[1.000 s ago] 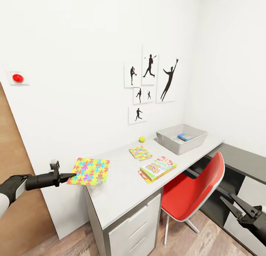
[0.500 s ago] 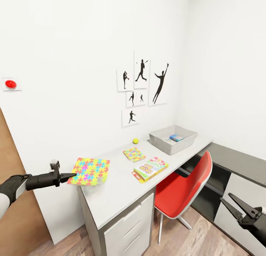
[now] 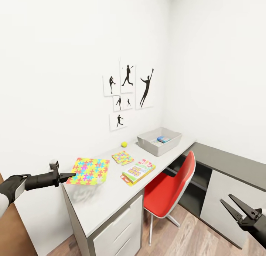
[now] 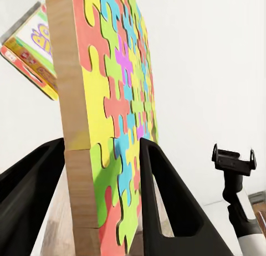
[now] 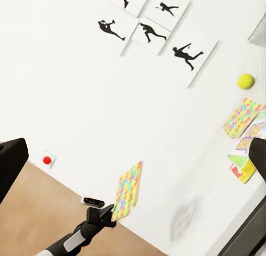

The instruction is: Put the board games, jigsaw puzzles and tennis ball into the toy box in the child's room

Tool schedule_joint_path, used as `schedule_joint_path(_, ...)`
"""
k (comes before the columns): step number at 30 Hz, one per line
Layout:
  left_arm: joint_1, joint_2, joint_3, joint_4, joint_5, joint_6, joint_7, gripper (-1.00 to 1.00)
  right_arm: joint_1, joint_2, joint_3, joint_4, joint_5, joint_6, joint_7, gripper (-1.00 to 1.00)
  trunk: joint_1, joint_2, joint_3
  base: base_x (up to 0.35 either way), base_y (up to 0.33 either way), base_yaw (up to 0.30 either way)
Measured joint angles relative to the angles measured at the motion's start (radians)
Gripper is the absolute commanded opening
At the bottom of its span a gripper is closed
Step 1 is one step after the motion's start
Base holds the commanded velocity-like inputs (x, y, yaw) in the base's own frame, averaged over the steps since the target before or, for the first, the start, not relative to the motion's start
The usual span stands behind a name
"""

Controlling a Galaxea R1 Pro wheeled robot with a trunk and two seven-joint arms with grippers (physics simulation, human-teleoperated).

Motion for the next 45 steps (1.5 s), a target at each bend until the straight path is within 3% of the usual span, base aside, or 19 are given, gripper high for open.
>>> schedule_joint_path(8, 0.0, 0.008, 0.001, -0.002, 0.001, 0.0, 0.0, -1.0, 0.0, -0.001, -0.003, 0.002, 0.0, 0.0, -0.001, 1.0, -0.031, 0.056, 0.034, 0.0, 0.0, -0.223)
schedule_joint_path(20, 0.0, 0.069, 0.003, -0.003, 0.004, 0.0, 0.0, -1.0, 0.0, -0.003, -0.072, 0.065, -0.003, 0.004, 0.003, 1.0, -0.077, 0.14, 0.086, 0.0, 0.0, -0.223)
schedule_joint_path(45, 0.0, 0.074, 0.001, -0.003, 0.003, 0.0, 0.0, -1.0, 0.0, -0.002, -0.073, 0.071, -0.001, 0.003, -0.001, 1.0, -0.173, 0.315, 0.194, 0.0, 0.0, -0.223)
